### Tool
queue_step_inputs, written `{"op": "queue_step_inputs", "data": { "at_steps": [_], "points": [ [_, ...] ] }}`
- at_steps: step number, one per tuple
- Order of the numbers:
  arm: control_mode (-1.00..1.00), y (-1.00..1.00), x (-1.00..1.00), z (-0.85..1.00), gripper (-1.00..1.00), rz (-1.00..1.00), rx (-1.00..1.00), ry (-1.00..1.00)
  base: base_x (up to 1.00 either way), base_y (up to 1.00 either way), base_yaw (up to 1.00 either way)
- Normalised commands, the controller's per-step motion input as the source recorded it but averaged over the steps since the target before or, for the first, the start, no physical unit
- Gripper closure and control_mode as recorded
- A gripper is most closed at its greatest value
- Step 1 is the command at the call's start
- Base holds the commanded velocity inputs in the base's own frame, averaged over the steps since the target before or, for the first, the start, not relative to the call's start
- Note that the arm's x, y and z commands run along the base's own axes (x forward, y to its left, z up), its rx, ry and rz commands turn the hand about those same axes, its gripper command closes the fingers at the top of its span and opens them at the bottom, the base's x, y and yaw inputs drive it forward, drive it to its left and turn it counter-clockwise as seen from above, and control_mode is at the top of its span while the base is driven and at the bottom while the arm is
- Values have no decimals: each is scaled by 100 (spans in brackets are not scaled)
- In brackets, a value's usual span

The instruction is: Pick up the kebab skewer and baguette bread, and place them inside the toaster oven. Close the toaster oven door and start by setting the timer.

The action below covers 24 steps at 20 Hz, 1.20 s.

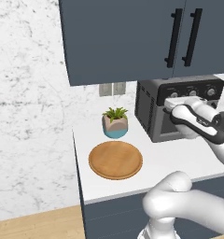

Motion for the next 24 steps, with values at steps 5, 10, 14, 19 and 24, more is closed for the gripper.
{"op": "queue_step_inputs", "data": {
  "at_steps": [5, 10, 14, 19, 24],
  "points": [
    [-100, 0, 11, 0, -100, 0, 0, 0, 0, 0, 0],
    [-100, 0, 1, 0, -100, 0, 0, 0, 0, 0, 0],
    [-100, 0, 0, 0, -100, 0, 0, 0, 0, 0, 0],
    [-100, 0, 0, 0, -100, 0, 0, 0, 0, 0, 0],
    [-100, 0, 0, 0, -100, 0, 0, 0, 0, 0, 0]
  ]
}}
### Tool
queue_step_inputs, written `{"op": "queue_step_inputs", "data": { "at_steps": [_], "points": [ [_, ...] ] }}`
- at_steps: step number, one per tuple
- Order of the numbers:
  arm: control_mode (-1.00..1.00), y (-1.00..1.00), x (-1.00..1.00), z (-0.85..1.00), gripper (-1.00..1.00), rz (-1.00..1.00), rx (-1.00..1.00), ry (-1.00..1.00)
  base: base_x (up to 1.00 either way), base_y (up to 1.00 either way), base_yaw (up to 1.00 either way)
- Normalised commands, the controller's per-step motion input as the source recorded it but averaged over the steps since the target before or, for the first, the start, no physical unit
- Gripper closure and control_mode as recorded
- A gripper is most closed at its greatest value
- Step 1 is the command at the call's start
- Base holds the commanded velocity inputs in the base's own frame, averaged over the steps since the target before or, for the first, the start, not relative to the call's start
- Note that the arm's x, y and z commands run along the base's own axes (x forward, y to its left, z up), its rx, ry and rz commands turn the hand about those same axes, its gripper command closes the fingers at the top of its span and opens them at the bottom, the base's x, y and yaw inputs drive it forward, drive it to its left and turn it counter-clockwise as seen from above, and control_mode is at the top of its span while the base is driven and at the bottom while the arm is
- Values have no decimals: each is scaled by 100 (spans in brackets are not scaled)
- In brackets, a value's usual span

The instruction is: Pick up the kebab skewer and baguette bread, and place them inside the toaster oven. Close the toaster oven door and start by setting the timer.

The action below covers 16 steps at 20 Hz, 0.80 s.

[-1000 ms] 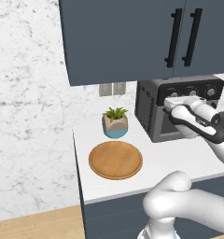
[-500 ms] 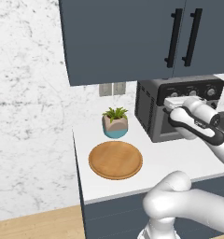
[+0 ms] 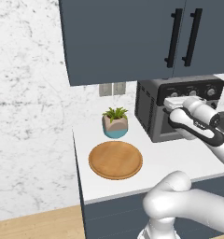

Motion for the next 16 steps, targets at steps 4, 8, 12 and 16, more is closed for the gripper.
{"op": "queue_step_inputs", "data": {
  "at_steps": [4, 8, 12, 16],
  "points": [
    [-100, 0, 0, 0, -100, 0, 0, 0, 0, 0, 0],
    [-100, 0, 0, 0, -100, 0, 0, 0, 0, 0, 0],
    [-100, 0, 0, 0, -100, 0, 0, 0, 0, 0, 0],
    [-100, 0, 0, 0, -100, 0, 0, 0, 0, 0, 0]
  ]
}}
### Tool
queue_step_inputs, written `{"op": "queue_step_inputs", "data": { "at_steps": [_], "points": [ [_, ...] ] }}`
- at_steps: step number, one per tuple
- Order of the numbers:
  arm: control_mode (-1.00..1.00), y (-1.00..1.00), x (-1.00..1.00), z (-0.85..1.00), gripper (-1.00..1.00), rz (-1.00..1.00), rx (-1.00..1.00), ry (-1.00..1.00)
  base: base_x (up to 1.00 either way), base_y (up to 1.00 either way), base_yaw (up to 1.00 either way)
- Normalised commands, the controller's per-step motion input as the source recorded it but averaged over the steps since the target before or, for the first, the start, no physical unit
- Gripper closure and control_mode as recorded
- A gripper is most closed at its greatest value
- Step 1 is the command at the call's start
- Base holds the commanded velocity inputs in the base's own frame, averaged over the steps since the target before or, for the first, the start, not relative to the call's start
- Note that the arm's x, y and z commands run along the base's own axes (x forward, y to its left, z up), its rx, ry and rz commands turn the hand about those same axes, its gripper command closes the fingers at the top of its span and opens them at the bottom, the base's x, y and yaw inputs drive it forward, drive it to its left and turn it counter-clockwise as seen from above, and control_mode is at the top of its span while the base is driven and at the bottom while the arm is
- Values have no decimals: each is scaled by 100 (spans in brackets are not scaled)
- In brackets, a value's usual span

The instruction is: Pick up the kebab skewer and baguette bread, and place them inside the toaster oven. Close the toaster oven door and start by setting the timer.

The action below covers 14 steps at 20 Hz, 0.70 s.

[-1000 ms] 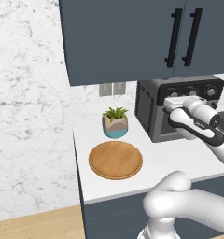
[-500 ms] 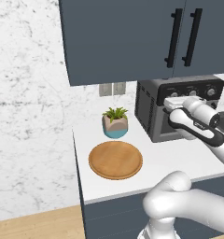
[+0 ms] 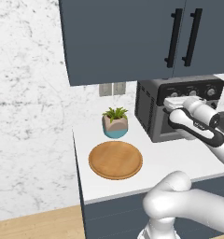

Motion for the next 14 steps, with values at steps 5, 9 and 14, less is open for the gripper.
{"op": "queue_step_inputs", "data": {
  "at_steps": [5, 9, 14],
  "points": [
    [-100, 0, 0, 0, 100, 0, 0, 0, 0, 0, 0],
    [-100, 0, 0, 0, 100, 0, 0, 0, 0, 0, 0],
    [-100, 0, 0, 0, 100, 0, 0, 0, 0, 0, 0]
  ]
}}
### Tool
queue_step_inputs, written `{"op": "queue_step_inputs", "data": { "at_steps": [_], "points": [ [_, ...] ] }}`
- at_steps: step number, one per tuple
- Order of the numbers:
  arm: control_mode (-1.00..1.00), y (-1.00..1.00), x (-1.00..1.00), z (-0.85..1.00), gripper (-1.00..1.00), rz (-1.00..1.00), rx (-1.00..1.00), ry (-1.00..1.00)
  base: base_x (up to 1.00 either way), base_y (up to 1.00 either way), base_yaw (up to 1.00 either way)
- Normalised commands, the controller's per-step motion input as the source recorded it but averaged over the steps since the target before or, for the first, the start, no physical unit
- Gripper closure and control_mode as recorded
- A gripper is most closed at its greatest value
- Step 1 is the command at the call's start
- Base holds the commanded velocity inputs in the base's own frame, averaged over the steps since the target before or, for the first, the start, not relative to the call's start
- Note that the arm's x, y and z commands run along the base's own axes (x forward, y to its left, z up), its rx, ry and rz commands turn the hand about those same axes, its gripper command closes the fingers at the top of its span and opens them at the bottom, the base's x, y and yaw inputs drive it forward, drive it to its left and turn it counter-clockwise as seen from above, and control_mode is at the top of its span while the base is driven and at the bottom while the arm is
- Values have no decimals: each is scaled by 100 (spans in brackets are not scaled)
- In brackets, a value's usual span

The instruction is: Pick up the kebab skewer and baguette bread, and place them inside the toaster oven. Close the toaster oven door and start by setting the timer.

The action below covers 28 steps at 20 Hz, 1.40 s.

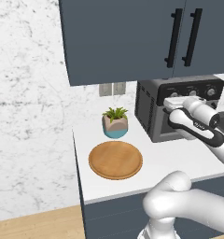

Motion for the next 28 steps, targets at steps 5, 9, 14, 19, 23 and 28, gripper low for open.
{"op": "queue_step_inputs", "data": {
  "at_steps": [5, 9, 14, 19, 23, 28],
  "points": [
    [-100, 0, 0, 0, 100, 0, 0, 0, 0, 0, 0],
    [-100, 0, -9, 0, 100, 0, 0, 0, 0, 0, 0],
    [-100, 0, -10, 0, 100, 0, 0, -2, 0, 0, 0],
    [-100, 0, -1, 0, 100, -2, 5, -1, 0, 0, 0],
    [-100, 0, -1, 0, 100, -4, 10, 0, 0, 0, 0],
    [-100, 0, 0, 0, 100, -7, 12, 0, 0, 0, 0]
  ]
}}
